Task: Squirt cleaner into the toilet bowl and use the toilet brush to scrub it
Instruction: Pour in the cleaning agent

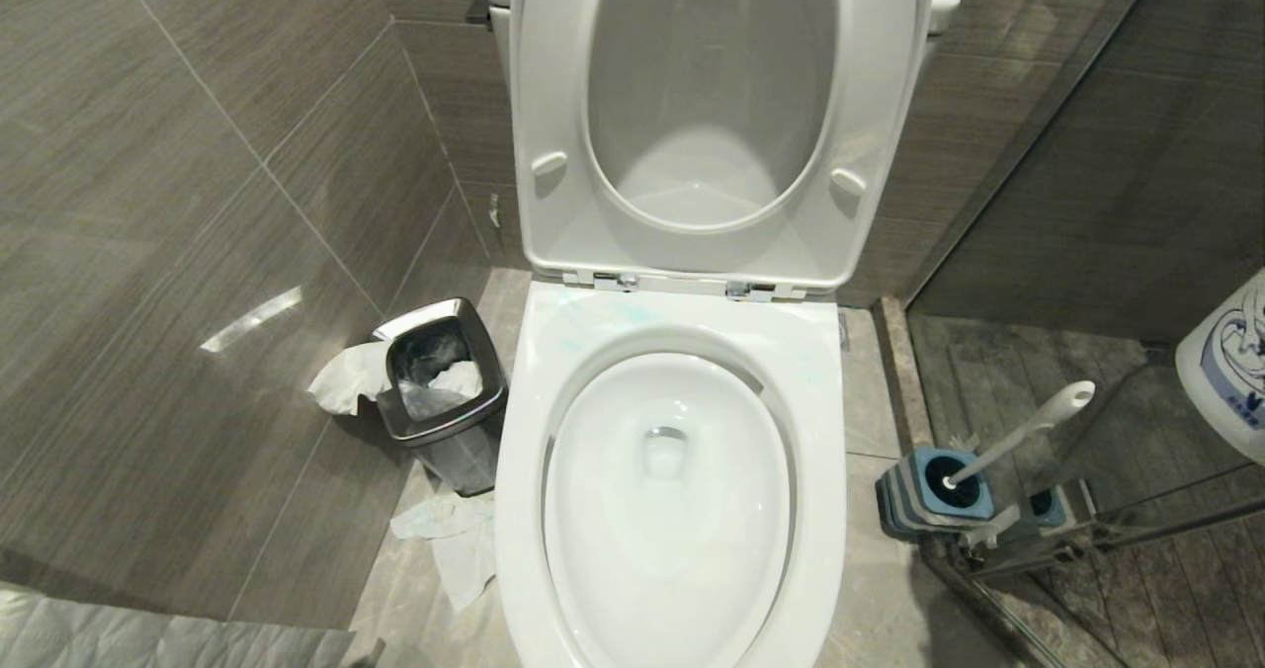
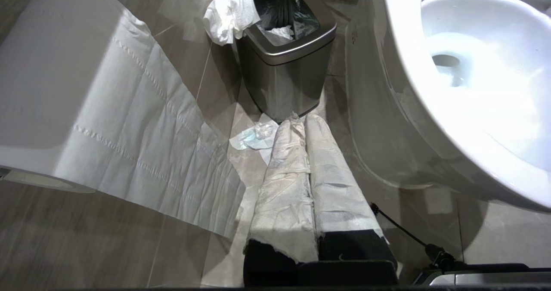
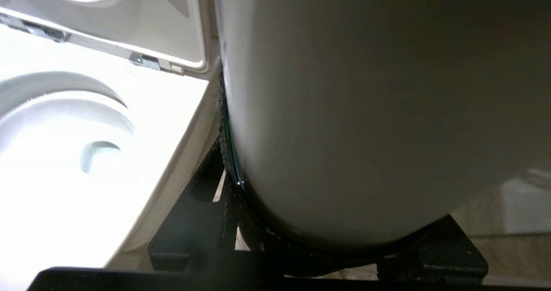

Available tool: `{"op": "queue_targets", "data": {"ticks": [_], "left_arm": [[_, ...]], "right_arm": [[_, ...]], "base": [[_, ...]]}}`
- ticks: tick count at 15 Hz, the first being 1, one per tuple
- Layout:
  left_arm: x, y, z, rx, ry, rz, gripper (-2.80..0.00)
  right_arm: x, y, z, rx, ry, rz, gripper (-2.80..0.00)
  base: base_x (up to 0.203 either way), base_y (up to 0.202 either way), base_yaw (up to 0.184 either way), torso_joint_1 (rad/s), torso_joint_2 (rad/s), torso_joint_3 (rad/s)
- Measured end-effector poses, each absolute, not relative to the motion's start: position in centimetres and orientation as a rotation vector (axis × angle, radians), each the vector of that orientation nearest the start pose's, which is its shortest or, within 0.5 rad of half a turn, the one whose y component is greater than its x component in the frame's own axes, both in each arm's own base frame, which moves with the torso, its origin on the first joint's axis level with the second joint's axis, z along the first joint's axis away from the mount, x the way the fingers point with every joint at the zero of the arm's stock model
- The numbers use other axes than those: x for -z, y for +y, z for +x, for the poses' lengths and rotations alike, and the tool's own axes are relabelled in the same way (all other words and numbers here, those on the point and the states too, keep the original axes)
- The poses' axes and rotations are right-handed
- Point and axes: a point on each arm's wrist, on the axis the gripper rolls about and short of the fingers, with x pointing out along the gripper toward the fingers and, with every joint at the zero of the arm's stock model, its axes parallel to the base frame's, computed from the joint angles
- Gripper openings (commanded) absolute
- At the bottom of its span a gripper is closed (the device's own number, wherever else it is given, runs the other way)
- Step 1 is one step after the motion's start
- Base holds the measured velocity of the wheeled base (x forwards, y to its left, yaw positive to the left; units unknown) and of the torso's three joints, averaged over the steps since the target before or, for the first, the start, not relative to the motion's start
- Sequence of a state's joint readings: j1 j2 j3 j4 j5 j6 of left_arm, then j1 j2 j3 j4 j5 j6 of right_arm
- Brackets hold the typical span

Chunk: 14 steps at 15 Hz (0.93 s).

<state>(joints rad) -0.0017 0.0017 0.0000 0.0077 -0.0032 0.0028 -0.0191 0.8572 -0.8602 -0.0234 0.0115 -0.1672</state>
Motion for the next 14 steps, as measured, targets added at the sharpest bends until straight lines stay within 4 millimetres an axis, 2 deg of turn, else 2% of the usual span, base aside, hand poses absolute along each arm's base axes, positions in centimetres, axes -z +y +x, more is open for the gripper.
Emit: {"op": "queue_targets", "data": {"ticks": [9, 14], "left_arm": [[-7.5, 0.0, -2.3, 0.005, 0.009, 0.008, -2.80], [-7.5, 0.0, -2.3, 0.005, 0.009, 0.006, -2.80]], "right_arm": [[-29.9, 1.4, 10.9, -0.116, 0.042, -0.380, -2.80], [-29.7, 3.6, 12.6, -0.139, 0.045, -0.414, -2.80]], "base": [[0.000, 0.000, 0.000, 0.000, 0.00, 0.000], [0.000, 0.000, 0.000, 0.000, 0.00, 0.000]]}}
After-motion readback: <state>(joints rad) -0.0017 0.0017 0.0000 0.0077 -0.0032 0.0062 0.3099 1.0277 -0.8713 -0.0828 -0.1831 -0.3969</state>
